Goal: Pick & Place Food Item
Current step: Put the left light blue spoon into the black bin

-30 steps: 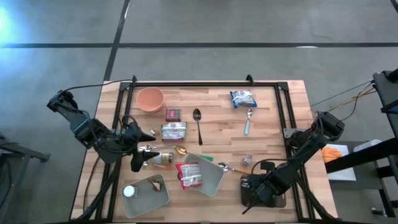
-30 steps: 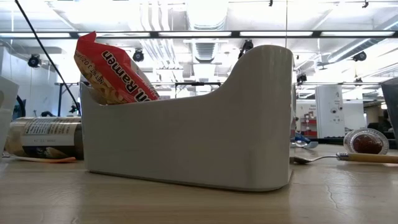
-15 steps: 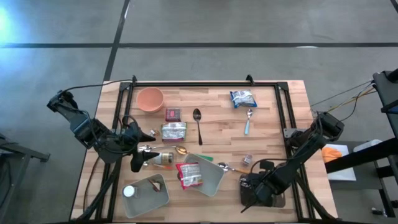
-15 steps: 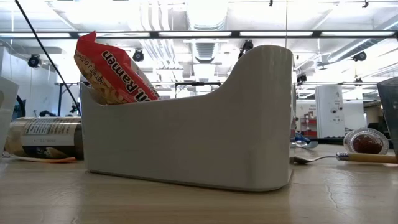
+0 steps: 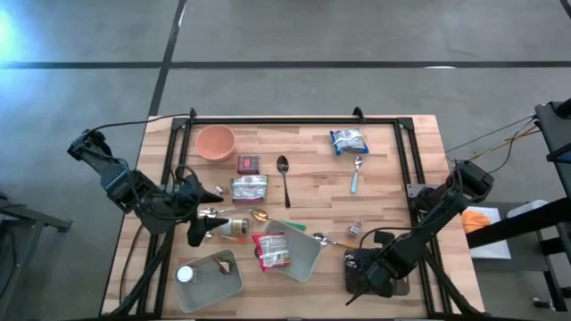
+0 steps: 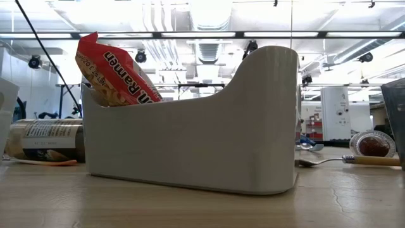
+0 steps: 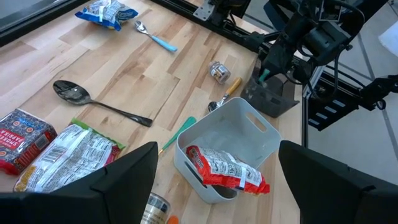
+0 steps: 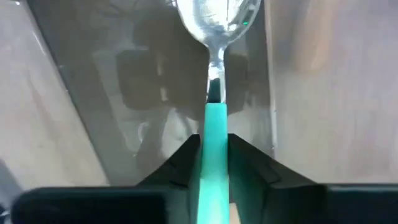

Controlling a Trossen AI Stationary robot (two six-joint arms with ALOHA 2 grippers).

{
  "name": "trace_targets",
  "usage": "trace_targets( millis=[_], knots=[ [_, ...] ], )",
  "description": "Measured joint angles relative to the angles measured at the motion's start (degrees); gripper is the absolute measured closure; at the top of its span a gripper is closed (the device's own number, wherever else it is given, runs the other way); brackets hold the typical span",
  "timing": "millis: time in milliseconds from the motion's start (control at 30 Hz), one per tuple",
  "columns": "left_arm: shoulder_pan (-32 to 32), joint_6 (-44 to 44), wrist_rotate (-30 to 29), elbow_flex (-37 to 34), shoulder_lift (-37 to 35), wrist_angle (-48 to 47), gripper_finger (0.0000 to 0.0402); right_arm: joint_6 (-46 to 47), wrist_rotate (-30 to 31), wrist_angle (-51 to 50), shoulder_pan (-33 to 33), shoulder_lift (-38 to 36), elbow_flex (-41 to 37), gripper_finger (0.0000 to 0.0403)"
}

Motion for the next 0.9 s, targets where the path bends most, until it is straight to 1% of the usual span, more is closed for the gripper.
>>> trace_targets(
  millis=[33,67,133,233,467,667,900],
  knots=[
    [0.0,0.0,0.0,0.0,0.0,0.0,0.0062,0.8,-1.1,0.1,-0.1,0.0,0.0,0.0356],
    [0.0,0.0,0.0,0.0,0.0,0.0,0.0062,1.6,-2.1,0.1,-0.2,0.0,0.1,0.0362],
    [0.0,0.0,0.0,0.0,0.0,0.0,0.0062,2.6,-3.1,0.2,-0.3,0.0,0.4,0.0362],
    [0.0,0.0,0.0,0.0,0.0,0.0,0.0062,5.0,-3.2,0.9,-0.5,-0.2,1.2,0.0362],
    [0.0,0.0,0.0,0.0,0.0,0.0,0.0062,11.6,-2.8,3.7,-1.5,-0.2,2.3,0.0348],
    [0.0,0.0,0.0,0.0,0.0,0.0,0.0062,16.5,-0.5,5.6,-1.8,-0.1,1.9,0.0345],
    [0.0,0.2,0.0,0.0,0.0,0.0,0.0061,16.8,3.3,6.2,-1.8,-0.1,0.9,0.0343]
  ],
)
